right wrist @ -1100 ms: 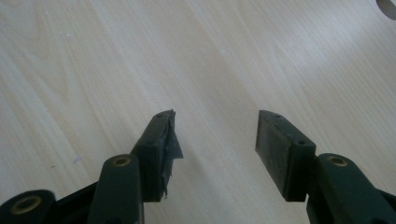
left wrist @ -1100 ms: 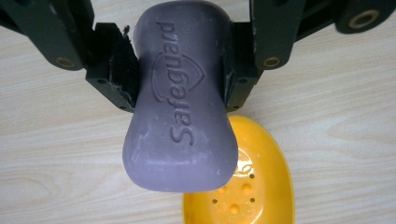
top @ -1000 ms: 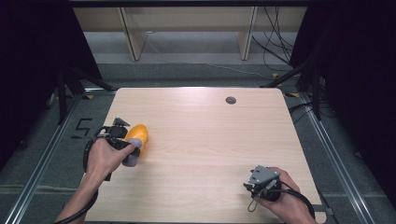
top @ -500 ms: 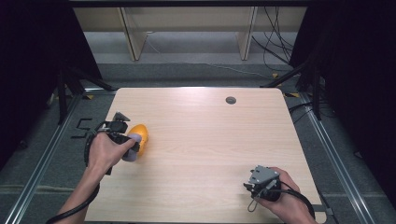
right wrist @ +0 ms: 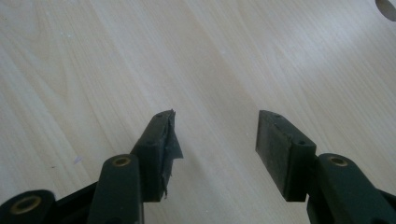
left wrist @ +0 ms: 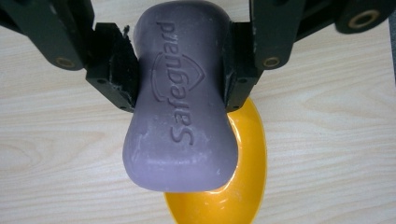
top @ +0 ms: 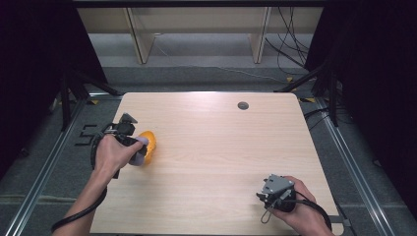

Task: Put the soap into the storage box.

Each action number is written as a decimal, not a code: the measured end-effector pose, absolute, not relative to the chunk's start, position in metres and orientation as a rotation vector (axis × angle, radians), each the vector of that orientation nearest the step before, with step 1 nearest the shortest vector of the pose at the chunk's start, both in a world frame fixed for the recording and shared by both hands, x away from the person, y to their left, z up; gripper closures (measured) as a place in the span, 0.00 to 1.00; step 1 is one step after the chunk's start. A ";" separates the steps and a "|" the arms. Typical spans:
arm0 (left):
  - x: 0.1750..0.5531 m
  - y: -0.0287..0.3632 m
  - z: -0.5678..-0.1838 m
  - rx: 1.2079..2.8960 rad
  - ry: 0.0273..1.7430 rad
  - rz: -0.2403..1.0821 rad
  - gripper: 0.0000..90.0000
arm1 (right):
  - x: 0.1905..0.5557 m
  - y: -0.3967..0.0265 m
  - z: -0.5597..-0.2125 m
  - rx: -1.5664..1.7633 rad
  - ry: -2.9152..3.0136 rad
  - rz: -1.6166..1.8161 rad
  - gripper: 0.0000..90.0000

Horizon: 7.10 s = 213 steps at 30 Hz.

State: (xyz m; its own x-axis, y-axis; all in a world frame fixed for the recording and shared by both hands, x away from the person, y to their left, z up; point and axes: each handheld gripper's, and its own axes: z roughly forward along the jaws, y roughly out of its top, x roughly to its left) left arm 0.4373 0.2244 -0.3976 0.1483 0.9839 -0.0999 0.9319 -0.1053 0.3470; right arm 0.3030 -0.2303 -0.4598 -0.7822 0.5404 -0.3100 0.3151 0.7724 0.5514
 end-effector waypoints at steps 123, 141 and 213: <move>0.493 0.225 -0.423 2.155 1.895 0.200 0.55 | 0.301 -0.230 -0.460 0.696 2.507 0.668 0.52; 0.497 0.225 -0.434 2.171 1.890 0.214 0.55 | 0.301 -0.230 -0.461 0.697 2.510 0.670 0.52; 0.428 0.231 -0.404 2.049 1.523 0.478 0.47 | 0.301 -0.230 -0.461 0.694 2.517 0.668 0.51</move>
